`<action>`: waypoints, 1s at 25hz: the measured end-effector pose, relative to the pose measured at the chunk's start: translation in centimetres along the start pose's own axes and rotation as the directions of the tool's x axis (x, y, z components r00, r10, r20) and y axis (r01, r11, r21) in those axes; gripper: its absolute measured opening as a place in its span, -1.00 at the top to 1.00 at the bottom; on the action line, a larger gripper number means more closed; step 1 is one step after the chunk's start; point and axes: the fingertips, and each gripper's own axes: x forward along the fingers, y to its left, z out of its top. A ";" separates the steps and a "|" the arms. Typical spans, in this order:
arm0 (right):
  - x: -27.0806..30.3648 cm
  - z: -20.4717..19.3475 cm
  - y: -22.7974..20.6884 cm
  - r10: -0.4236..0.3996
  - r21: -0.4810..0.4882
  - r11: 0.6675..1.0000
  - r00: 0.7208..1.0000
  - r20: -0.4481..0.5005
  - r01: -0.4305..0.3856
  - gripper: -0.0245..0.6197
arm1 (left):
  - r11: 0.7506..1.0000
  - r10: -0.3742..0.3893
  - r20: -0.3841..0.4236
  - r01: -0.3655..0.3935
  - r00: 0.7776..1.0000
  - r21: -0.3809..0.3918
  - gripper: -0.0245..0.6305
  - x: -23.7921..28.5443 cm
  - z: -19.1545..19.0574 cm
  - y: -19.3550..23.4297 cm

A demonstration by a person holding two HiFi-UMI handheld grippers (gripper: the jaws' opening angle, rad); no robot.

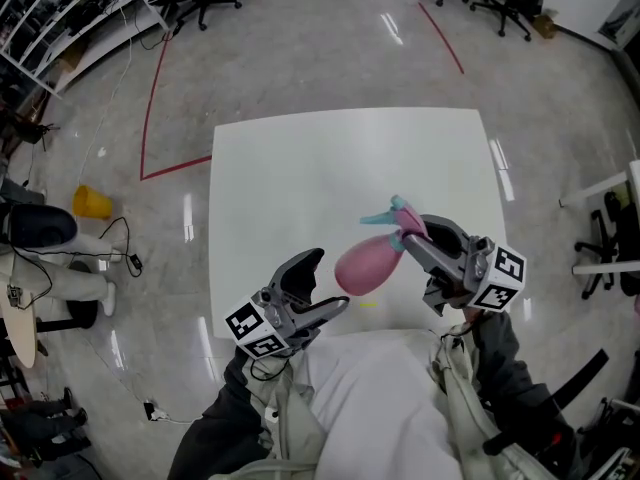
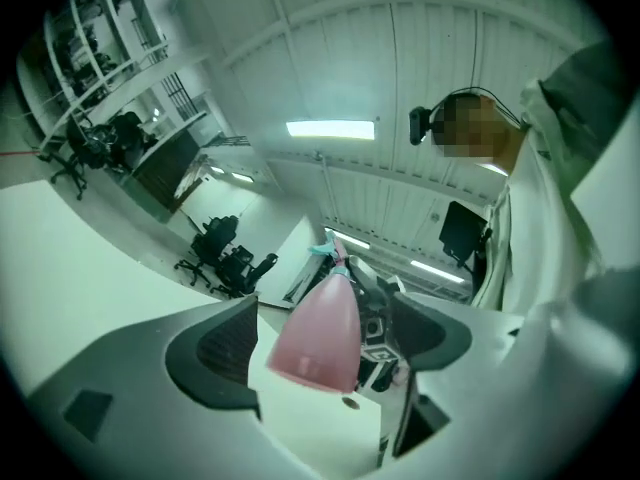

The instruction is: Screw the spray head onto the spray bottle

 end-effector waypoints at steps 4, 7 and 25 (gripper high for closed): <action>1.2 -2.1 -2.6 -0.181 -0.232 0.961 0.974 -0.133 0.147 0.68 | 0.933 0.310 -0.129 -0.276 0.942 0.230 0.07 -2.6 -2.3 5.2; 3.1 -5.3 -4.3 -0.290 -0.374 0.899 0.950 -0.116 0.229 0.68 | 0.820 0.514 -0.086 -0.460 0.853 0.341 0.39 -3.0 -3.1 9.1; -3.1 -10.2 -10.0 -0.617 -0.547 0.660 0.787 -0.004 0.515 0.08 | 0.748 0.607 -0.140 -0.504 0.782 0.432 0.91 0.5 -6.8 9.7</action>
